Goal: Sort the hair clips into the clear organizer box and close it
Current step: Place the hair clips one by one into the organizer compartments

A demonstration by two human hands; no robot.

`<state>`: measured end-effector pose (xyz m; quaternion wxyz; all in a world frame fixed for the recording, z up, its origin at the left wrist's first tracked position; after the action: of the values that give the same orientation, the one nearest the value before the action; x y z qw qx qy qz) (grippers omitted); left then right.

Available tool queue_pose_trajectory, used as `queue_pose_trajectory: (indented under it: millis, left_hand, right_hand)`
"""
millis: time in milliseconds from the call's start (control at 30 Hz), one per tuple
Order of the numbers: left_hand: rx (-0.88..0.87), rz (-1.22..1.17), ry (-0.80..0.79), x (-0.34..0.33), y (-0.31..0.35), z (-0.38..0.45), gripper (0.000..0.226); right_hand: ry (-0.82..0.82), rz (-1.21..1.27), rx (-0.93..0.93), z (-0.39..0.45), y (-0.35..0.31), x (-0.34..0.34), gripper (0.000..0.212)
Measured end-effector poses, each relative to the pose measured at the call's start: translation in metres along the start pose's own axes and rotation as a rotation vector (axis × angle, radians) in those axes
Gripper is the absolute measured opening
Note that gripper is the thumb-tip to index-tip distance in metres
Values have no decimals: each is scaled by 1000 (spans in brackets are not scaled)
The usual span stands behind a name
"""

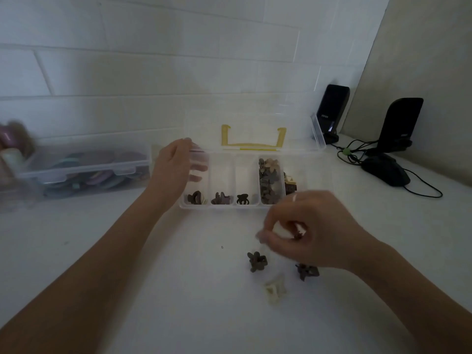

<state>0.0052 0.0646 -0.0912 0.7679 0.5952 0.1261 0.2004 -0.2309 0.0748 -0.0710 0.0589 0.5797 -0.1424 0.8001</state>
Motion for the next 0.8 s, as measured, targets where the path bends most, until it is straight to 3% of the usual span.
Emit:
queue_pose_trajectory:
  millis: [100, 167, 533, 700, 800]
  left_hand:
    - [0, 4, -1, 0, 0, 1, 30]
    - [2, 1, -2, 0, -1, 1, 31]
    - [-1, 8, -7, 0, -1, 1, 31]
    - [-3, 8, -2, 0, 0, 1, 30]
    - [-5, 0, -6, 0, 0, 2, 31]
  right_hand:
    - [-335, 99, -65, 3, -8, -13, 36]
    - [-371, 100, -59, 4, -9, -18, 33]
    - [-141, 440, -106, 7, 4, -23, 20]
    - [-65, 440, -111, 8, 4, -23, 23]
    - [104, 369, -110, 8, 3, -16, 23]
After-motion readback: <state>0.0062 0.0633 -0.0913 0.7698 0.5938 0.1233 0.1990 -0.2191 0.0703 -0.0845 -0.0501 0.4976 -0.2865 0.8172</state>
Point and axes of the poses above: each hand's wrist, its own z-axis towards the middle knuckle, its own x-axis out of the back of the hand, y = z × x, the point moved 3 cm from there along z, towards the middle knuckle, and after that the axes turned 11 degrees about -y, right-handed, at the moved point
